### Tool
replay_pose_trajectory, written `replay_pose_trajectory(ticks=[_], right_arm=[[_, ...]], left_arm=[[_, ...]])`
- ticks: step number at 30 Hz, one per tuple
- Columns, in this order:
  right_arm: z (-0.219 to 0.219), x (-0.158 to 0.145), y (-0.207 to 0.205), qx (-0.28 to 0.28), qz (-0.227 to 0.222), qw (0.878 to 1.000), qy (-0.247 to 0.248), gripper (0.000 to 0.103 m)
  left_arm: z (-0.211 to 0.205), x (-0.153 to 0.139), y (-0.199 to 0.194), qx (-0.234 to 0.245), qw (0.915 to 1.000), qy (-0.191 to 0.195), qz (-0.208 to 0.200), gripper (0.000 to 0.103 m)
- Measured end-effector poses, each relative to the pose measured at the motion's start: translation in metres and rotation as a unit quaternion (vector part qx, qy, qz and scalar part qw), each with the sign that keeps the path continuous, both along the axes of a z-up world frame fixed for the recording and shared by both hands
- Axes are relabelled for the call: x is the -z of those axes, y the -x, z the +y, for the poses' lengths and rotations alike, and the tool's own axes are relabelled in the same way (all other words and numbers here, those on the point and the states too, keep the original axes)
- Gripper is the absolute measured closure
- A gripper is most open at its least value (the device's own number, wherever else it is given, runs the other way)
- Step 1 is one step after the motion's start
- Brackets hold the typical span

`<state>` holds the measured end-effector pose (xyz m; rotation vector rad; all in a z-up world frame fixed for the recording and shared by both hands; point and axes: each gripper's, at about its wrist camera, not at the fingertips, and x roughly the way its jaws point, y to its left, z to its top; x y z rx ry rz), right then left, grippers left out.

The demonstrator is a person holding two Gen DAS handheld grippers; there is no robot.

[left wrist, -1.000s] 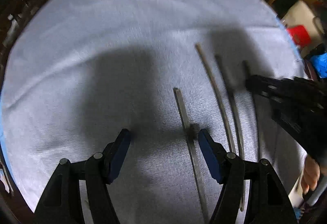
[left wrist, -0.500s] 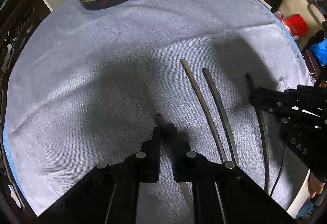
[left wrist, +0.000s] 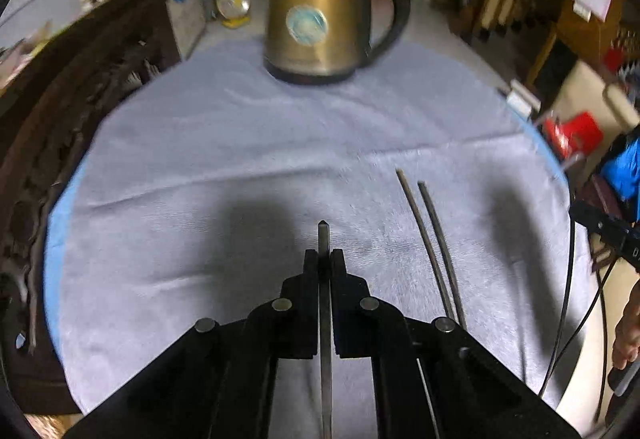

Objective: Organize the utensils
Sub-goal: 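Close the left tool on a dark chopstick and lift both held chopsticks, then carry both held chopsticks over the metal cup and lower them in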

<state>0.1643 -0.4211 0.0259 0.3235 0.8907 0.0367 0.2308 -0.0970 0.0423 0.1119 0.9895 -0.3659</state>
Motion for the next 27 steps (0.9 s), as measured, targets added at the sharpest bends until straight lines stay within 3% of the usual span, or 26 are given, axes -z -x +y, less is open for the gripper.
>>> replay_pose_trajectory(ticks=[6, 11, 20, 24, 27], right_arm=[[0.019, -0.039, 0.067, 0.017, -0.088, 0.995, 0.032, 0.096], [0.041, -0.059, 0.113, 0.022, -0.136, 0.989, 0.051, 0.096], [0.059, -0.078, 0.192, 0.037, -0.222, 0.974, 0.016, 0.096], [0.065, -0.084, 0.215, 0.051, -0.266, 0.963, -0.012, 0.096], [0.068, -0.086, 0.231, 0.066, -0.312, 0.947, -0.032, 0.096]], left_arm=[[0.055, -0.042, 0.059, -0.032, 0.9964, 0.028, -0.073, 0.098], [0.074, -0.049, 0.109, -0.041, 0.9894, 0.051, -0.129, 0.098], [0.086, -0.069, 0.185, -0.056, 0.9742, 0.096, -0.196, 0.098], [0.093, -0.077, 0.206, -0.059, 0.9685, 0.119, -0.211, 0.098], [0.098, -0.084, 0.225, -0.062, 0.9644, 0.140, -0.216, 0.098]])
